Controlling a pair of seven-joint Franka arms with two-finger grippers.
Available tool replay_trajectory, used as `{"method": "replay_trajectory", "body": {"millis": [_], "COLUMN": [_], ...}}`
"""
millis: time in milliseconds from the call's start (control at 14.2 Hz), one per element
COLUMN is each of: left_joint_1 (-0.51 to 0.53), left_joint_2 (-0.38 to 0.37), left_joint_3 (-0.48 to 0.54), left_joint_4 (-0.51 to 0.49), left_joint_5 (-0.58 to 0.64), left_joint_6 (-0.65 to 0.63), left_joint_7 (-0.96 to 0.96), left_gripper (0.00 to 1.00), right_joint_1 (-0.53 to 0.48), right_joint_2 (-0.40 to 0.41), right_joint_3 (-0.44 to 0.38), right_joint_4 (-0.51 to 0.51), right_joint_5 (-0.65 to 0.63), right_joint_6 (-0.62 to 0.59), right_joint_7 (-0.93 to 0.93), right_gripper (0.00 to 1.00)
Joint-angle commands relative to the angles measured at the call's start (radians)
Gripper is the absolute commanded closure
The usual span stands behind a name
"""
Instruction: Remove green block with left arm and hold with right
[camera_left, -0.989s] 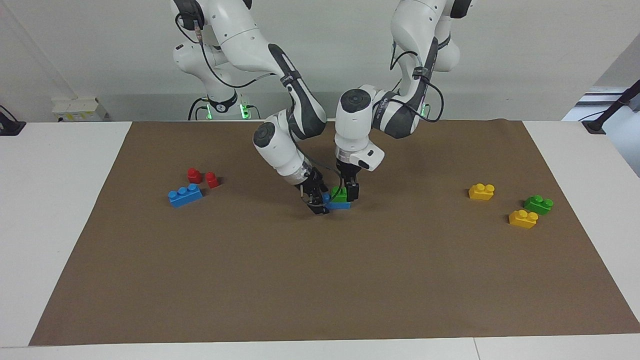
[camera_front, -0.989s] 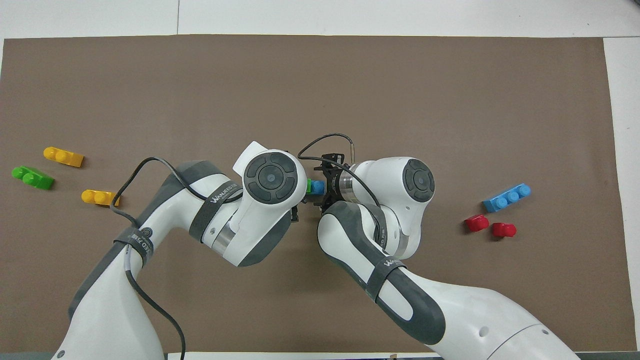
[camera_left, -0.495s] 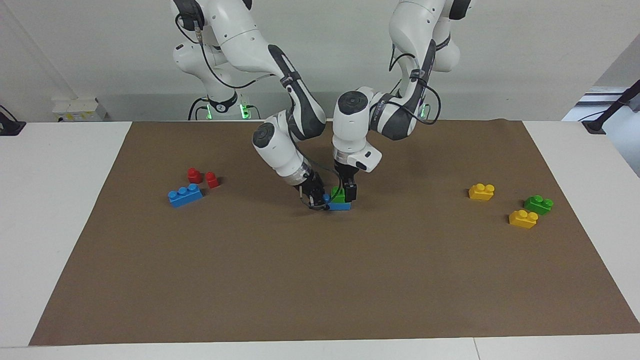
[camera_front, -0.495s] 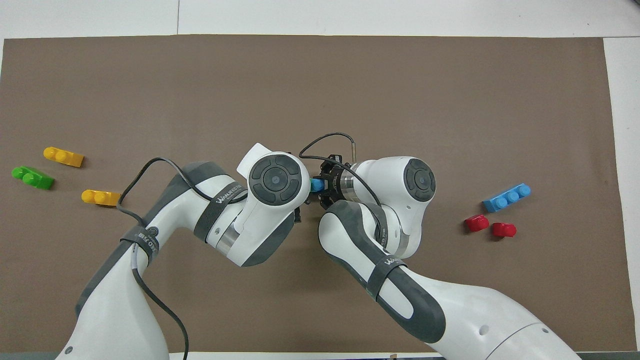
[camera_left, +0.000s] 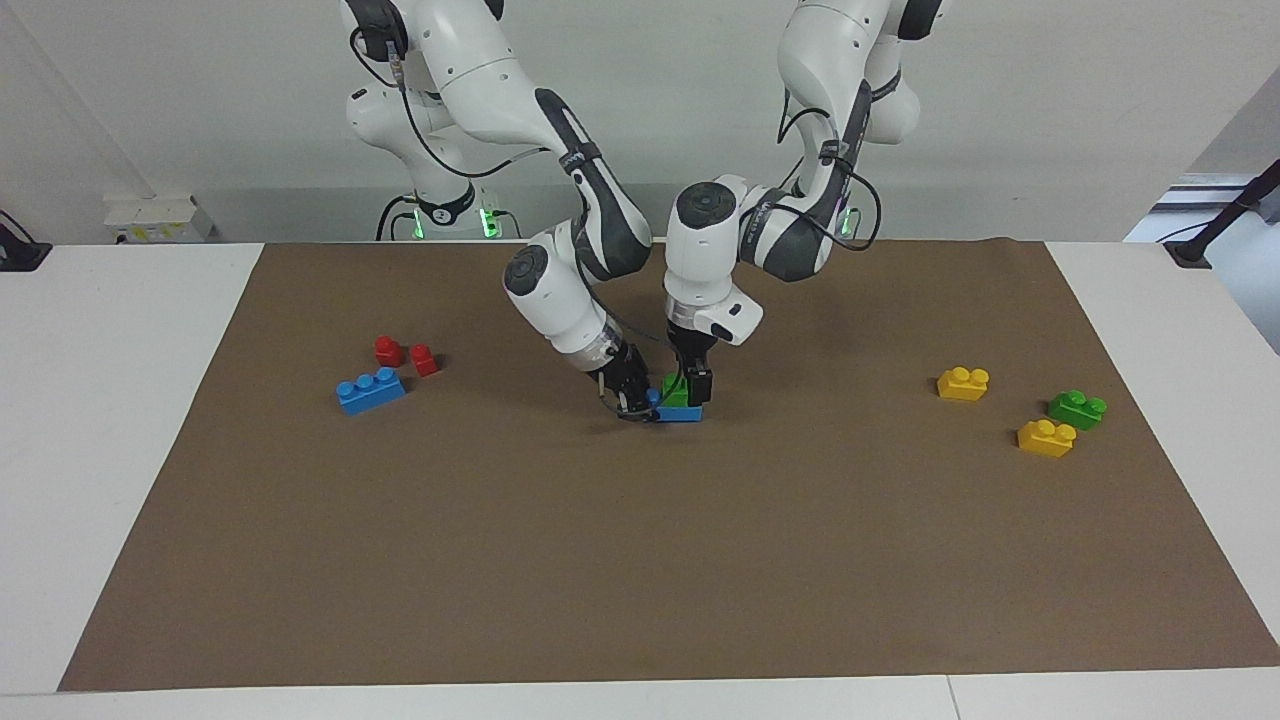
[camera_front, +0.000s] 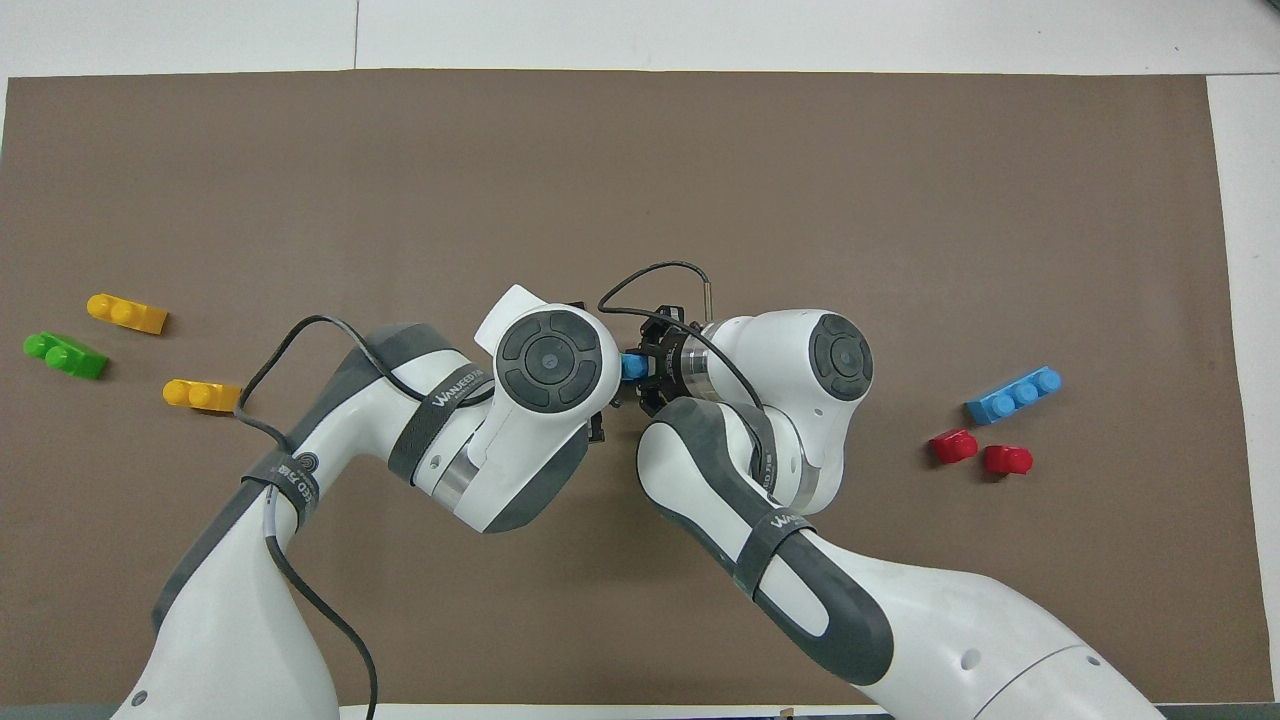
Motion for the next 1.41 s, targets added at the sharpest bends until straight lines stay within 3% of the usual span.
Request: {"method": "replay_trajectory", "body": {"millis": [0,71,141,283,848,1342], "left_joint_1": [-0.012,-0.014,-0.014,-0.014,-0.014,0.031], "left_joint_2": [-0.003,-0.003,-0.003,-0.004,-0.016,-0.138], "left_joint_3": [0.010,0.010,0.010,0.010,0.010,0.009], "left_joint_4": [-0.022,-0.031,-0.040,-0.052,-0.045,-0.038], "left_joint_5": [0.042,0.044,0.047,0.062,0.064,0.062], "left_joint_6": [0.029,0.038,0.055,0.066,0.058,-0.068], "left_joint_7": [-0.025,-0.025,-0.025,-0.025,-0.018,0.051], "left_gripper": [0.28,0.43,0.66,0.97,1.00,1.00], "right_joint_1": [-0.010,-0.010,-0.010,-0.009,-0.010,-0.010], "right_joint_2": [0.011,0.011,0.011,0.011,0.011,0.011], "right_joint_3": [0.004,0.004,0.004,0.004,0.004,0.004], "right_joint_4": [0.018,0.018,0.018,0.018,0.018,0.020], "right_joint_5": [0.030,0.030,0.030,0.030,0.030,0.030], "right_joint_6": [-0.014,-0.014,-0.014,-0.015,-0.014,-0.015], "right_joint_7": [-0.039,-0.039,-0.039,-0.039,-0.037,-0.037], "right_gripper": [1.00,1.00,1.00,1.00,1.00,1.00]}}
